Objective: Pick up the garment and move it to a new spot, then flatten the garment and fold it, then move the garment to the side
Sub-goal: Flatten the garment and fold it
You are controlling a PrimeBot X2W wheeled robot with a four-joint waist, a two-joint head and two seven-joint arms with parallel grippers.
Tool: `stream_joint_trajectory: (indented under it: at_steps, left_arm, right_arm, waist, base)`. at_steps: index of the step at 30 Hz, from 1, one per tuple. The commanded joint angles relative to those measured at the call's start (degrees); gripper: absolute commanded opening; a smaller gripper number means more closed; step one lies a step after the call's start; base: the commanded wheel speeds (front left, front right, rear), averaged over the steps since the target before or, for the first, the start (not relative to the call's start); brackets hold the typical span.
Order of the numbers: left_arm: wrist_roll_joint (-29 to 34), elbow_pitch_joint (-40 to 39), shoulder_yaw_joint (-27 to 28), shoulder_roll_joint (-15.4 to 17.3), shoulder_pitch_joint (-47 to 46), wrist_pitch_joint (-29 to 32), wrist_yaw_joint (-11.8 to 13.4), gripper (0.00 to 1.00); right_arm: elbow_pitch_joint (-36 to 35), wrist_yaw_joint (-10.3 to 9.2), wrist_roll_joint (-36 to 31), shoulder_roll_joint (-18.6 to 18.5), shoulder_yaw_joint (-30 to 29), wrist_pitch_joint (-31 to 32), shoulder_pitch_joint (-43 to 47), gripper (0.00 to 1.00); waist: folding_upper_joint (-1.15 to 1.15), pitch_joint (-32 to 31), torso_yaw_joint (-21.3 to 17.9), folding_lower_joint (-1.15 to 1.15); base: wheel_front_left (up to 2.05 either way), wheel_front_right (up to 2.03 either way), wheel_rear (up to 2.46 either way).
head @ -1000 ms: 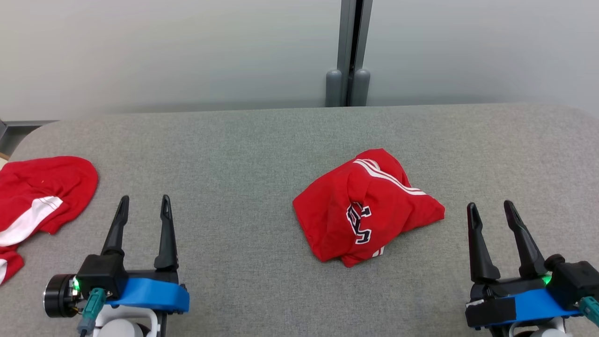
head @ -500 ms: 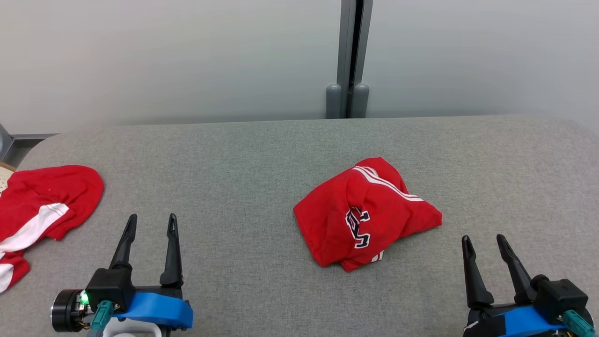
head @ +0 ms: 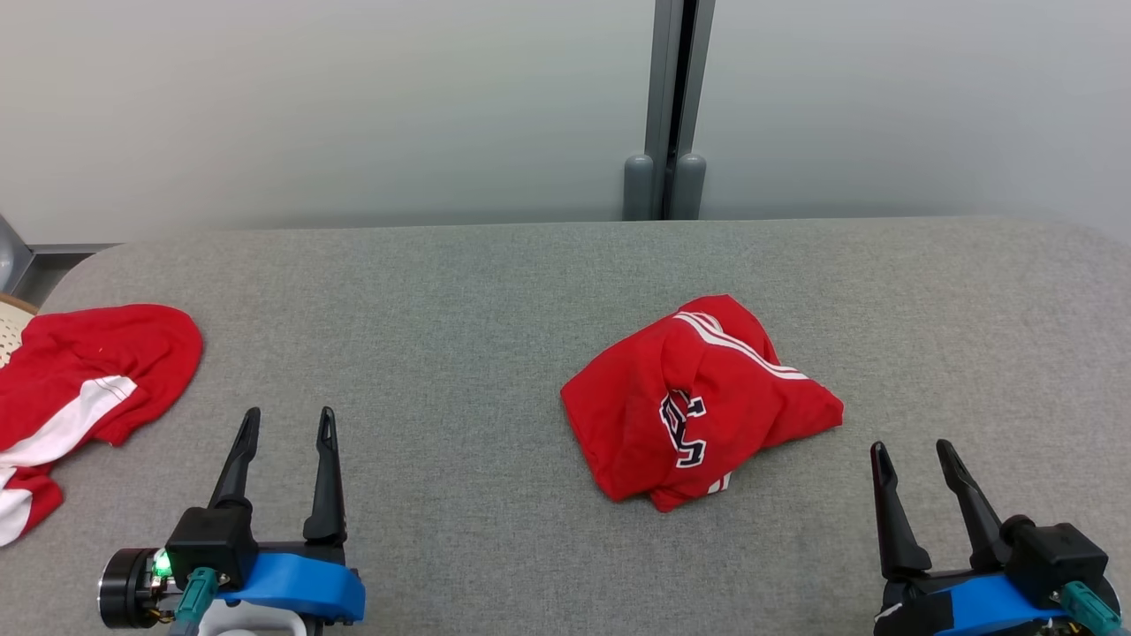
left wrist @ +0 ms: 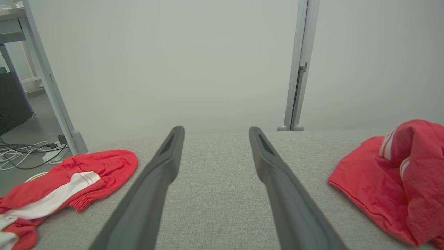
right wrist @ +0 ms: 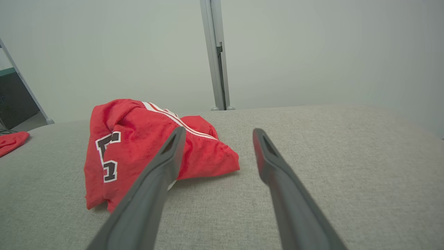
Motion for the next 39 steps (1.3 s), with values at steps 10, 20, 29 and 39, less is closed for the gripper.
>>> stream_joint_trajectory:
  at_steps: [10,20,29,39]
  left_arm:
    - [1.09,-0.10,1.00,-0.59,-1.25,-0.14,-0.82,1.00]
    - [1.71,-1.19,0.33,-1.73,-3.12,-0.14,-1.57,1.00]
    - [1.72,-1.93,-1.15,-2.91,-6.03,-0.14,-2.19,1.00]
    - [1.60,-1.58,-1.04,-3.44,-6.41,-0.15,-2.29,1.00]
  right_arm:
    - [0.48,0.00,-0.90,-0.04,-0.48,-0.18,-2.19,1.00]
    - [12.01,0.00,-5.10,-2.79,1.23,0.00,-16.28,1.00]
    - [34.46,0.00,-4.64,-7.69,0.87,-0.12,-27.00,1.00]
    - [47.10,0.00,-2.85,-6.82,2.90,-0.06,-29.43,1.00]
  waist:
    - [0.00,0.83,0.53,0.00]
    - [0.00,3.34,2.66,0.00]
    - [0.00,6.79,6.68,0.00]
    - [0.00,7.90,8.50,0.00]
  base:
    - [0.00,0.00,0.00]
    - [0.00,0.00,0.00]
    - [0.00,0.00,0.00]
    - [0.00,0.00,0.00]
